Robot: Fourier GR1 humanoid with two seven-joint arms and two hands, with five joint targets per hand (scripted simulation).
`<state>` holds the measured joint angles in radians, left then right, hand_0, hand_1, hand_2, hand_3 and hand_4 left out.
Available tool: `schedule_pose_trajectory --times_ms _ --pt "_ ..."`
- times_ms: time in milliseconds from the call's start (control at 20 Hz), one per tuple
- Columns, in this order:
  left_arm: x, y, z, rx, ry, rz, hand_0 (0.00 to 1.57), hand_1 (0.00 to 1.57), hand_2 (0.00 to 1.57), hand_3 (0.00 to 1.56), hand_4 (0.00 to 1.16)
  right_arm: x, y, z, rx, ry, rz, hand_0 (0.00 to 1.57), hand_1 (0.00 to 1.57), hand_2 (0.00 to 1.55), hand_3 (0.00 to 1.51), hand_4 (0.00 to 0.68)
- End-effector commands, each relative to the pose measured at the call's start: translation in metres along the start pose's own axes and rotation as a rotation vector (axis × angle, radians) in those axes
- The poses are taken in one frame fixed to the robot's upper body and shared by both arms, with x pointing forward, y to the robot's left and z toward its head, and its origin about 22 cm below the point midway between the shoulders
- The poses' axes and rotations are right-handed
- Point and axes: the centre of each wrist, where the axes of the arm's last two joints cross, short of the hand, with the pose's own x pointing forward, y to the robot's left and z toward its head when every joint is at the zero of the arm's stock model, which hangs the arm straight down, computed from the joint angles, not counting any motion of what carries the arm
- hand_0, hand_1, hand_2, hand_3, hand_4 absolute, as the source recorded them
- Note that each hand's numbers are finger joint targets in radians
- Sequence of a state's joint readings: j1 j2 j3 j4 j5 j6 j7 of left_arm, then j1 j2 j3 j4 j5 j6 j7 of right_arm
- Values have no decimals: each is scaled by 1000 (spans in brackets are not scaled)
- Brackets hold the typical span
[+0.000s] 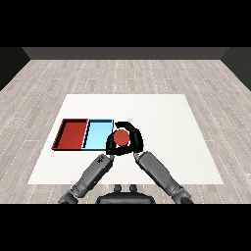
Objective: Pick the red can and put it in the red box
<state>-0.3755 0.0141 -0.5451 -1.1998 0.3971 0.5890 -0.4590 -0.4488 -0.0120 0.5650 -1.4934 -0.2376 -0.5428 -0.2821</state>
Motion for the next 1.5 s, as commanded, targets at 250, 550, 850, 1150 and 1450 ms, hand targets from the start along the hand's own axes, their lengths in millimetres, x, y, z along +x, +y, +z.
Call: schedule_pose_trajectory --times_ms 250,550,850,1150,1450 --pt "-2 -9 5 31 -54 3 1571 1571 1571 1501 1138 -3 -17 3 2 67 -2 0 0 0 0 0" --pt "9 -4 5 14 -60 -8 1571 1571 1571 1485 1132 11 -14 -2 -38 65 19 0 0 0 0 0" --pt "3 4 -15 39 -57 -21 1571 1571 1571 1468 1131 6 -15 -7 -39 72 -40 0 0 0 0 0" --pt "8 13 -14 64 -77 -69 1571 1571 1558 1467 1132 32 -71 22 -70 10 -5 0 0 0 0 0" --pt "25 51 -33 119 -95 -73 1571 1571 1571 1484 1135 48 -93 63 -125 6 -84 0 0 0 0 0"
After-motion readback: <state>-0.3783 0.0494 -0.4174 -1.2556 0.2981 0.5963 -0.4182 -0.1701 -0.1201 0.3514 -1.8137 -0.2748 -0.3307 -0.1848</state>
